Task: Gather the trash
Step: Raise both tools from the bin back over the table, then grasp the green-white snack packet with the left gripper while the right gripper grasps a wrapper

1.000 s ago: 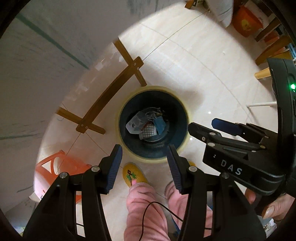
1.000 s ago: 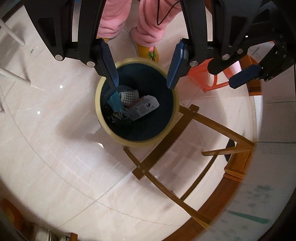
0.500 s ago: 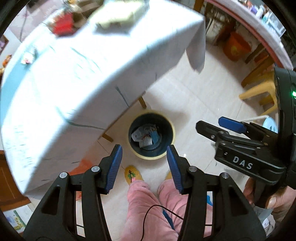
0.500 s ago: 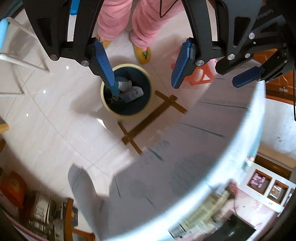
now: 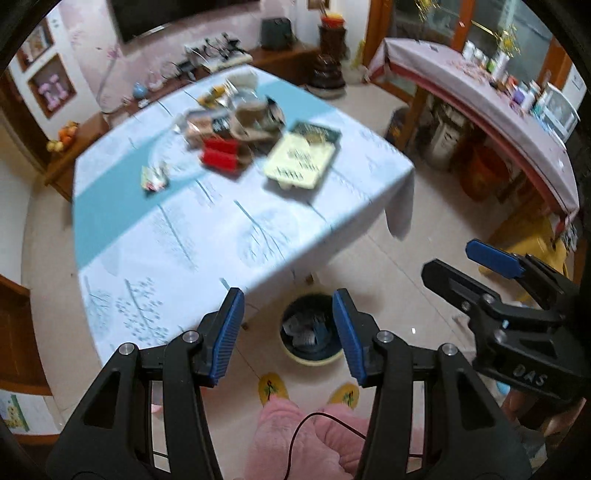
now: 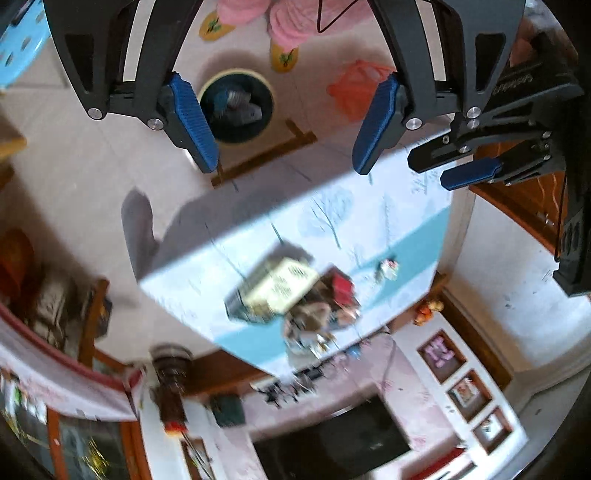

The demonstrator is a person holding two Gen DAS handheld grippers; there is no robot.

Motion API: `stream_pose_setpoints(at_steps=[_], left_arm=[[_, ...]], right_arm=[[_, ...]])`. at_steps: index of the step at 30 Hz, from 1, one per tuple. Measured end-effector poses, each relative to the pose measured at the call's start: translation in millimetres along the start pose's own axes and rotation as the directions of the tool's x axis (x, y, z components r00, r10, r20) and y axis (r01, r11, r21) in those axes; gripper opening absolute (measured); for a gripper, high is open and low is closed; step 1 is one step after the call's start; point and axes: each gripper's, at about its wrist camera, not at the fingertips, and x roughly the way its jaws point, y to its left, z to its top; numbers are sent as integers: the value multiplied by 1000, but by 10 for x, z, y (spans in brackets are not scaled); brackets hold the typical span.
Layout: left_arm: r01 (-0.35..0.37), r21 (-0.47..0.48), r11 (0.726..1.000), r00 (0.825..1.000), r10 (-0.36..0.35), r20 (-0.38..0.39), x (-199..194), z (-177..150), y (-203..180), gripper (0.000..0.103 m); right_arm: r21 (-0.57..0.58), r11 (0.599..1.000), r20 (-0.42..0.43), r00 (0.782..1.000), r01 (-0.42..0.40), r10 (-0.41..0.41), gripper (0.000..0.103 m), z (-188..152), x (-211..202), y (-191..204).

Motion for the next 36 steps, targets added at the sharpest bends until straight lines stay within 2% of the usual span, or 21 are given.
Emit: stream_pose_setpoints(at_steps=[9,11,13,16,19,23,28,36], left_arm=[[-52,-98,994,995,60,81,-416,235,203,47],[-73,-115,991,991,84,102,-507,284,276,47],[-83,-130,988,988,98,116,-567,326,344,52],[-94,-157,983,983,117,143,-628,387,493,55],[-96,-175,980,981,123,151,-620,491,704,55],[-83,-176,981,981,111,156,-523,679,986,56],[-66,-172,983,987,90,135,-242,985,1462,64],[-21,-223,975,999,28,28,618,1432,2323,64]], right_arm=[[-111,993,74,996,-46,55,78,462,-393,335],[-129,991,82,995,-44,55,78,520,-406,391],[-152,987,95,993,-50,65,79,623,-413,454],[-164,985,106,992,-57,75,86,752,-397,540],[-172,983,111,990,-68,88,88,923,-323,642],[-180,982,98,993,-50,68,88,1142,-99,785],[-165,986,82,996,-6,20,88,1480,350,972],[-115,988,24,994,106,-104,88,2049,1365,1071]])
